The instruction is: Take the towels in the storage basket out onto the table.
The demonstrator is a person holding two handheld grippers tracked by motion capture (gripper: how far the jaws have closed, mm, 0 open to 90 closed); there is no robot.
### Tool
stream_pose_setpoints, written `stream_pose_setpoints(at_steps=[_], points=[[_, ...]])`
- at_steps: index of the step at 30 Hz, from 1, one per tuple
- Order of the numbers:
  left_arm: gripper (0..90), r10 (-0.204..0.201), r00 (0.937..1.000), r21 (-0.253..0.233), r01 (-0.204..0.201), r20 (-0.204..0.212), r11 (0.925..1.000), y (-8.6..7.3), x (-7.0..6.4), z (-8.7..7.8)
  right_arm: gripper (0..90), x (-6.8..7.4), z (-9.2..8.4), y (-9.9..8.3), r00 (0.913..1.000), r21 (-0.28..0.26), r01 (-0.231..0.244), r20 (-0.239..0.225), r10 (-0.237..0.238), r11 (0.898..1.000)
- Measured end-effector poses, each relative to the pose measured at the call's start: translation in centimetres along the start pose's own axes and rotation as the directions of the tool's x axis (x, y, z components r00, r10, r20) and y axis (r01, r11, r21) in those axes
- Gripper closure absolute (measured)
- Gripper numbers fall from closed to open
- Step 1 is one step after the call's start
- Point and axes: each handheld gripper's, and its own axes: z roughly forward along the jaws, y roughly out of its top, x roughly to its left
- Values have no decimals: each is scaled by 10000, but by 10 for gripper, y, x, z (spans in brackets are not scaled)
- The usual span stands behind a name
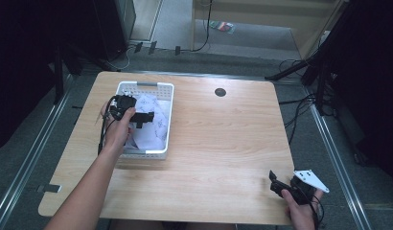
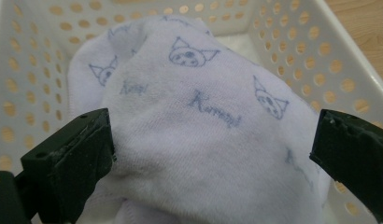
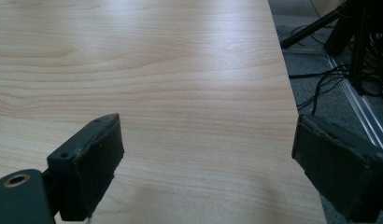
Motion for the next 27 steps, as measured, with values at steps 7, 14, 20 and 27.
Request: stream_pose_setpoints(at_steps=[7,14,20,27], points=[[0,167,9995,838,-142,-286,9964,1,-5,24,88,0,0,0,10000,0,-14,-38,14,10000],[0,-313,9988,2087,384,-375,9772,0,-2,42,88,0,0,0,10000,-12,10,-45,-10,10000],[0,-153,9992,2123,228,-371,9769,-1,-5,46,88,0,0,0,10000,-12,12,-55,-12,10000],[30,-274,9990,2241,187,360,9744,-4,2,51,88,0,0,0,10000,-1,5,-39,-5,10000]])
